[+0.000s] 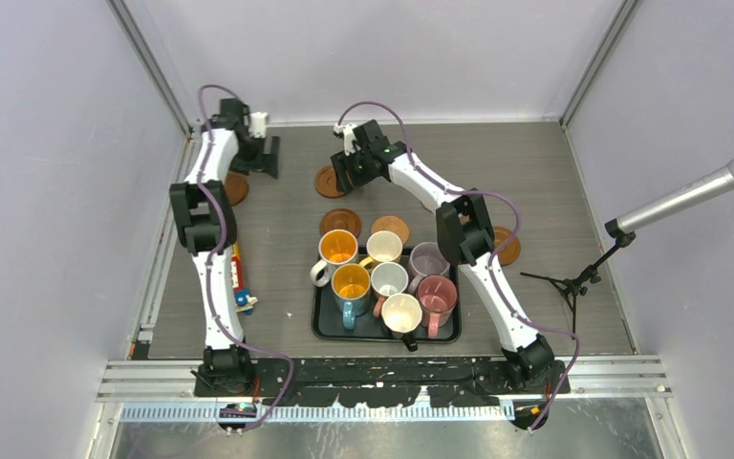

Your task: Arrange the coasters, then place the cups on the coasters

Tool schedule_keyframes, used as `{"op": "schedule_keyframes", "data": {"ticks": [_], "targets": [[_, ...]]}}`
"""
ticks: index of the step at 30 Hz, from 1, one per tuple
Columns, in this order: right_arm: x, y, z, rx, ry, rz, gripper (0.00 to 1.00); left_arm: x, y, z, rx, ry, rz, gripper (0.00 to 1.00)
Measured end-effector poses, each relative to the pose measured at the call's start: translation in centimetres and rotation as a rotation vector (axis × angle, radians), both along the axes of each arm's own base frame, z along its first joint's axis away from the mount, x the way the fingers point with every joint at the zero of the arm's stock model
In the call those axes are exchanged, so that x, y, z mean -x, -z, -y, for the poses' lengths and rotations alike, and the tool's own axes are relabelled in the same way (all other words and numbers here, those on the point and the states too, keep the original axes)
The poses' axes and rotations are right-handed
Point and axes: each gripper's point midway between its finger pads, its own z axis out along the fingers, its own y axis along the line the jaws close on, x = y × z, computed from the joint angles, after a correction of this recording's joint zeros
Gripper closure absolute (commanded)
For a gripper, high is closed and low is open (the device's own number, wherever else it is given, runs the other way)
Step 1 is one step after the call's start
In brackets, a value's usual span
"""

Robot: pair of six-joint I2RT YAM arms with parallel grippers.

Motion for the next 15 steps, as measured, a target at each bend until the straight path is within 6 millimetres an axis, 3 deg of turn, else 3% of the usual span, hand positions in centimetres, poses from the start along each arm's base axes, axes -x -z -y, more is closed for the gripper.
{"op": "schedule_keyframes", "data": {"ticks": [2, 7, 11, 15], "targets": [[-0.2, -0.1, 0.2, -0.006, 0.001, 0.000, 0.33, -0.4, -0.4, 4.6, 0.022, 0.088, 0.015, 0.10], [-0.1, -0.7, 1.6, -0.012, 0.009, -0.021, 0.30, -0.7, -1.7, 13.6, 0.057, 0.254, 0.056, 0.09], [-0.1, -2.5, 4.6, -0.014, 0.047, -0.034, 0.29, -1.5, -2.4, 17.3, 0.063, 0.313, 0.100, 0.10], [-0.9, -5.0, 8.5, -0.025, 0.108, -0.022, 0.27, -1.7, -1.0, 18.1, 0.045, 0.321, 0.090, 0.11]]}}
